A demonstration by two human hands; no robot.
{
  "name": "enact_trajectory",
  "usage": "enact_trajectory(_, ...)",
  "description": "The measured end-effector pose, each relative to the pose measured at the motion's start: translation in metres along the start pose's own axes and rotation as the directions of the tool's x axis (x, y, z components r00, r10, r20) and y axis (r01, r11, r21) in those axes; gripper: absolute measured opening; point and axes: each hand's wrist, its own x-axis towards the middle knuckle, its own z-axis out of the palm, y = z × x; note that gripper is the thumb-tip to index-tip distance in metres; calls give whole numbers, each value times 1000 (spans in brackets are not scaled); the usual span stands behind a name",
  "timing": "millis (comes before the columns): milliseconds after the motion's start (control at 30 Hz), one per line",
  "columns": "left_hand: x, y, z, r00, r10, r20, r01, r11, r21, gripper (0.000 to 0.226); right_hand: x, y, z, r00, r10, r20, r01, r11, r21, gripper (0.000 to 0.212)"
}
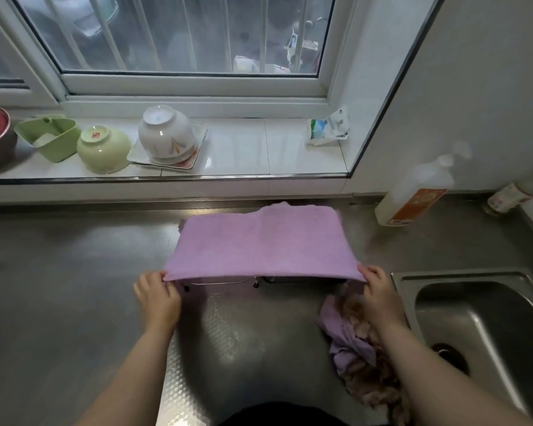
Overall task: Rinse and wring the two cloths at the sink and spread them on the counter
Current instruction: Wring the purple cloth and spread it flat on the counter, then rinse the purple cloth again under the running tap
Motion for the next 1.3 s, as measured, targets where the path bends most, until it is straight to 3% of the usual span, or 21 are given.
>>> enact_trajectory(33,-5,-1,0,999,17,-27,-16,999,29,29,-7,0,3,999,10,-36,-10,1000,16,40)
enact_trajectory(100,-11,-6,2,1000,5,-19,-4,996,85,21,-16,5,11,999,34,20,-33,999,-18,41)
enact_trajectory(200,-26,-15,8,994,-100,48,92,985,148,36,-22,13,19,976,188,106,-192,981,28,48)
enact_trajectory(300,-37,-6,9,989,-145,22,141,980,142,49,-26,9,17,939,344,29,-345,935,82,47)
enact_trajectory(401,-38,21,14,999,-33,25,31,996,84,40,-28,-4,17,983,174,-61,-175,984,-20,42)
enact_trajectory(467,-36,44,23,993,100,64,-104,993,63,36,-28,-14,20,991,56,121,-37,987,-153,47)
enact_trajectory(534,-37,66,35,965,239,109,-246,968,52,33,-32,-18,22,969,106,222,-60,976,-208,53)
enact_trajectory(634,-51,98,51,903,378,203,-379,925,-35,33,-48,-9,12,986,138,-95,-138,990,3,39)
enact_trajectory(701,-66,117,61,865,421,272,-409,907,-102,31,-64,9,4,985,48,-168,-65,993,-102,38)
enact_trajectory(768,-83,133,70,810,454,372,-442,889,-121,25,-81,28,5,999,1,47,10,972,-236,64)
enact_trajectory(835,-101,147,78,727,440,527,-473,877,-80,20,-93,42,7,944,116,310,-24,959,-284,67)
enact_trajectory(901,-116,158,88,620,332,711,-502,864,34,22,-100,48,7,937,142,320,-92,982,-166,44)
enact_trajectory(968,-132,169,95,493,178,852,-530,838,132,35,-106,46,-3,974,140,178,-140,990,-14,31)
enact_trajectory(1035,-149,179,97,389,29,921,-418,897,148,56,-110,45,-16,994,101,46,-105,990,89,34)
enact_trajectory(1135,-177,198,92,242,-162,957,-26,984,174,81,-114,34,-46,996,72,-51,-55,959,279,24)
enact_trajectory(1202,-193,215,90,296,-124,947,72,992,107,86,-116,21,-68,993,111,29,-110,842,528,19)
enact_trajectory(1302,-210,247,81,449,-23,893,344,927,-149,72,-120,3,-100,981,110,158,-192,464,865,20)
